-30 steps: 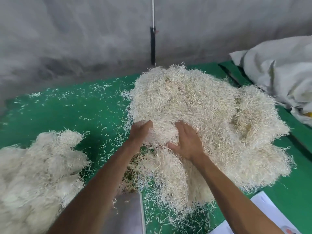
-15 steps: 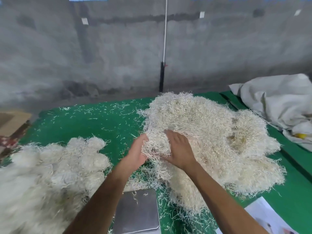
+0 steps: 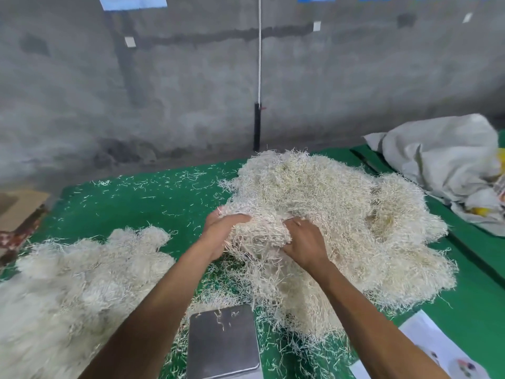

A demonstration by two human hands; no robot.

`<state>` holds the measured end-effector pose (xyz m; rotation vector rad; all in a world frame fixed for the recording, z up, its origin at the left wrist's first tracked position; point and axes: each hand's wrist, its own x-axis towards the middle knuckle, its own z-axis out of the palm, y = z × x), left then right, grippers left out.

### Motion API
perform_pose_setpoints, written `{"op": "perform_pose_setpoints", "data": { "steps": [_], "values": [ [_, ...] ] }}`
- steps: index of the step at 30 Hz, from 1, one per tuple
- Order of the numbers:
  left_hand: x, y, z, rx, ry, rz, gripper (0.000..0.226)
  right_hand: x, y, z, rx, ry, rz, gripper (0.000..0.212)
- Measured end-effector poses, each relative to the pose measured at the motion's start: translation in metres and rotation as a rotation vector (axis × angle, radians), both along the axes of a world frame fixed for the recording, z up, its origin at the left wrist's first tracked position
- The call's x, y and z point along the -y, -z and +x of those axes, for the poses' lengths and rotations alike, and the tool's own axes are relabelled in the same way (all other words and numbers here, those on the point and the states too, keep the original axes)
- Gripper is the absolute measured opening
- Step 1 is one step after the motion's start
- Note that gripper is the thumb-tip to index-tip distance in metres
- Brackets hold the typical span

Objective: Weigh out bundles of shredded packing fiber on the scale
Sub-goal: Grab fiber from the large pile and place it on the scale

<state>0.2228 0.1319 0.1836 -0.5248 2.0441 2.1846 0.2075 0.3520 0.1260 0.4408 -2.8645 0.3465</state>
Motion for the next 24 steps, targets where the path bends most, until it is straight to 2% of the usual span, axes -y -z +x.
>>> {"op": "perform_pose_setpoints", "data": {
  "steps": [2,6,10,12,13,14,16,18,20,21,24],
  "values": [
    [0.008,-0.004,-0.010,-0.062,-0.063,0.002,0.110,-0.005,0.004,-0.011,0.023,0.052,0.014,0.064],
    [0.009,-0.011,-0.028,-0.110,-0.227,-0.023,0.110,0.002,0.002,-0.033,0.045,0.104,-0.005,0.067],
    [0.008,-0.014,-0.045,-0.071,-0.310,0.080,0.112,0.006,0.001,-0.056,0.107,0.124,0.002,0.077],
    [0.001,-0.017,-0.049,-0.002,-0.227,0.077,0.112,0.018,-0.004,-0.062,0.126,0.016,-0.012,0.093],
    [-0.002,-0.019,-0.051,0.006,-0.119,0.131,0.103,0.028,-0.009,-0.064,0.148,-0.056,-0.077,0.096],
    [-0.006,-0.021,-0.053,-0.006,0.024,0.219,0.087,0.038,-0.014,-0.064,0.174,-0.098,-0.165,0.091],
    [-0.010,-0.028,-0.051,-0.045,0.233,0.388,0.065,0.049,-0.025,-0.066,0.204,-0.075,-0.332,0.076],
    [0.000,-0.035,-0.053,-0.059,0.282,0.415,0.061,0.050,-0.034,-0.068,0.193,-0.025,-0.471,0.091],
    [0.009,-0.034,-0.057,-0.109,0.268,0.294,0.066,0.043,-0.041,-0.071,0.158,-0.018,-0.563,0.100],
    [0.009,-0.032,-0.056,-0.117,0.239,0.177,0.075,0.040,-0.044,-0.071,0.148,-0.021,-0.605,0.097],
    [-0.016,-0.026,-0.056,-0.015,0.176,-0.177,0.116,0.044,-0.048,-0.068,0.059,-0.083,-0.613,0.087]
  ]
}}
